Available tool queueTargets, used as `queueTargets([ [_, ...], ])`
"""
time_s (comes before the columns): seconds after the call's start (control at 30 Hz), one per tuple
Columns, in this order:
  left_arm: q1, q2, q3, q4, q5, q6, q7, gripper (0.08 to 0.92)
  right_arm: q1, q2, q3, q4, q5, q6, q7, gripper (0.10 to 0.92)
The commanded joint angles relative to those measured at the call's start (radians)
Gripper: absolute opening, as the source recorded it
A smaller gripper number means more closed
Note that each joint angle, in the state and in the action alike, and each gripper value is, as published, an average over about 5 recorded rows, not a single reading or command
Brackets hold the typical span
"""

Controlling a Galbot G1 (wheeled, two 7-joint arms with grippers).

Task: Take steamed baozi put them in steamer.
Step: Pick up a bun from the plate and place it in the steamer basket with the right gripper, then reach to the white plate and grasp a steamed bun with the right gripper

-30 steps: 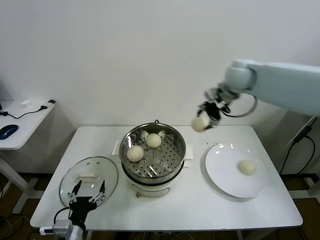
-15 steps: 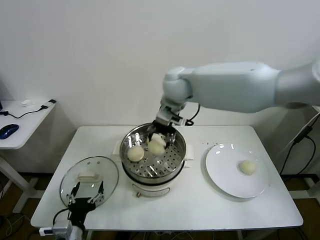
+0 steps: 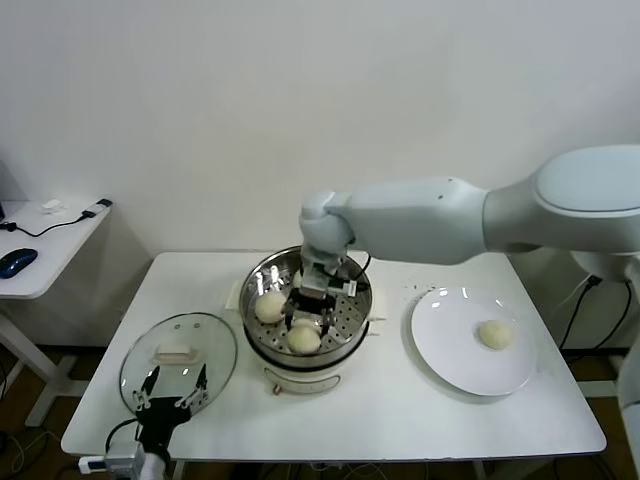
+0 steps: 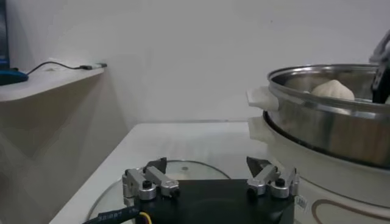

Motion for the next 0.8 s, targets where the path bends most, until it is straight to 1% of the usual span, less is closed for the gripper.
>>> queueTargets([
  [0.03, -0.001, -0.001, 0.001, 0.0, -0.001, 0.0, 0.0, 0.823, -0.062, 0.018, 0.018, -0.03, -0.051, 0.026, 0.054, 0.682],
  [0.13, -0.002, -0.001, 0.002, 0.0, -0.001, 0.001, 0.0, 0.823, -0.033, 0.002, 0.036, -0.024, -0.03, 0.035, 0.062, 0.752],
  [0.23, -0.003, -0.001, 0.002, -0.002, -0.001, 0.001, 0.0, 0.823, 0.031, -0.025, 0.045, -0.01, 0.026, 0.053, 0.023, 0.807],
  [0.37, 0.001, 0.0, 0.001, -0.007, -0.001, 0.001, 0.001, 0.823, 0.157, -0.084, 0.015, -0.001, 0.154, 0.077, -0.075, 0.821],
  [0.53, 0.007, 0.004, 0.003, -0.011, -0.001, 0.0, 0.001, 0.823, 0.33, -0.235, -0.138, -0.011, 0.35, 0.056, -0.173, 0.823],
  [0.6, 0.008, 0.005, 0.004, -0.01, -0.001, -0.002, 0.001, 0.823, 0.381, -0.317, -0.208, -0.009, 0.398, 0.005, -0.186, 0.823],
  [0.67, 0.008, 0.008, 0.006, -0.01, -0.001, -0.004, 0.001, 0.823, 0.421, -0.407, -0.27, -0.001, 0.412, -0.085, -0.19, 0.823],
  [0.8, 0.008, 0.014, 0.011, -0.008, -0.002, -0.006, 0.001, 0.823, 0.453, -0.595, -0.393, 0.024, 0.341, -0.299, -0.147, 0.823],
])
